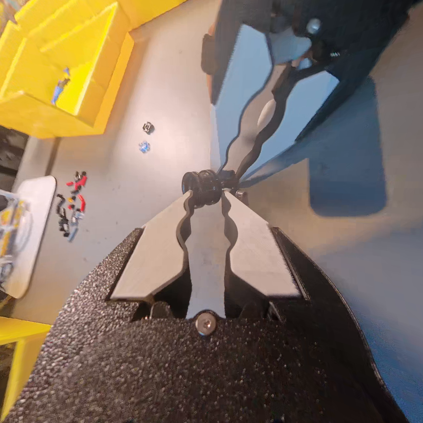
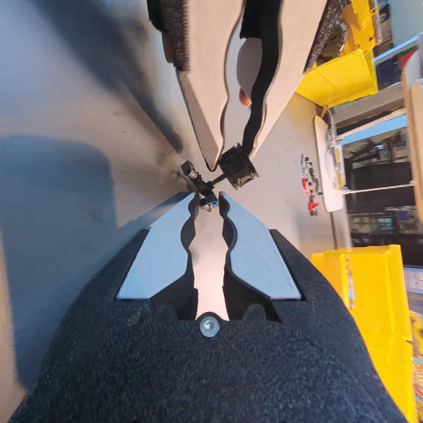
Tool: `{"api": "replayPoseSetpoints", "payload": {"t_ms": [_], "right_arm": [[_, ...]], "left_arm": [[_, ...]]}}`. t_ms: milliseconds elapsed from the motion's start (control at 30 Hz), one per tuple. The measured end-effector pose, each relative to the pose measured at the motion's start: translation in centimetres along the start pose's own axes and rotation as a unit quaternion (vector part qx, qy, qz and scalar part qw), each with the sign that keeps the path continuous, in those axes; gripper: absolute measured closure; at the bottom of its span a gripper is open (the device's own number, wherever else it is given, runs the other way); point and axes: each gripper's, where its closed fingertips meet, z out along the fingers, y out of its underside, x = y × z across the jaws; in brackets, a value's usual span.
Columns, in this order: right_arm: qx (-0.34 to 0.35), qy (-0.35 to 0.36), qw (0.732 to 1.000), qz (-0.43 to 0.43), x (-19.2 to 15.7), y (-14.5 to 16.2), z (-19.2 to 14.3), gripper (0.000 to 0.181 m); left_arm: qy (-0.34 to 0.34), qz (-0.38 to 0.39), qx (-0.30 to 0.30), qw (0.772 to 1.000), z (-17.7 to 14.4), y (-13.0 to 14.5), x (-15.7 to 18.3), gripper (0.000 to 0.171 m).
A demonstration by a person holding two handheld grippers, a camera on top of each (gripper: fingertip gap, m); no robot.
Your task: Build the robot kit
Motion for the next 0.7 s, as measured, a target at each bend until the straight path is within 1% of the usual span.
{"api": "replayPoseSetpoints", "payload": {"t_ms": [67, 133, 200, 367, 467, 533, 600, 633, 700], "right_arm": [[0.016, -0.048, 0.998, 0.049, -0.7, -0.4, -0.5, 0.158], [0.030, -0.097, 0.990, 0.094, -1.3, -0.7, -1.1, 0.145], [0.033, -0.138, 0.984, 0.108, -1.8, -0.5, -1.8, 0.145], [0.035, -0.147, 0.978, 0.142, -0.8, 0.5, -1.9, 0.146], [0.045, -0.172, 0.970, 0.164, -1.2, 0.3, -1.7, 0.146], [0.047, -0.173, 0.969, 0.167, -1.2, 0.3, -1.4, 0.147], [0.046, -0.175, 0.969, 0.167, -1.3, 0.2, -1.1, 0.157], [0.045, -0.168, 0.971, 0.164, -1.2, 0.2, -1.0, 0.161], [0.044, -0.160, 0.973, 0.158, -1.2, 0.1, -1.0, 0.162]], "left_arm": [[-0.008, 0.053, -0.002, 0.999, 0.0, -0.1, 0.3, 0.149], [-0.024, 0.108, -0.009, 0.994, 0.1, 0.0, 0.2, 0.150], [-0.031, 0.148, -0.011, 0.988, 0.0, 0.0, 0.3, 0.150], [-0.036, 0.221, -0.003, 0.975, -0.3, -0.3, 0.8, 0.150], [-0.040, 0.257, 0.000, 0.966, -0.4, -0.3, 1.0, 0.149], [-0.042, 0.266, 0.002, 0.963, -0.5, -0.3, 1.0, 0.149], [-0.044, 0.269, 0.004, 0.962, -0.5, -0.4, 1.0, 0.149], [-0.044, 0.267, 0.006, 0.963, -0.5, -0.4, 1.0, 0.149], [-0.042, 0.243, 0.013, 0.969, -0.6, -0.4, 1.0, 0.147]]}}
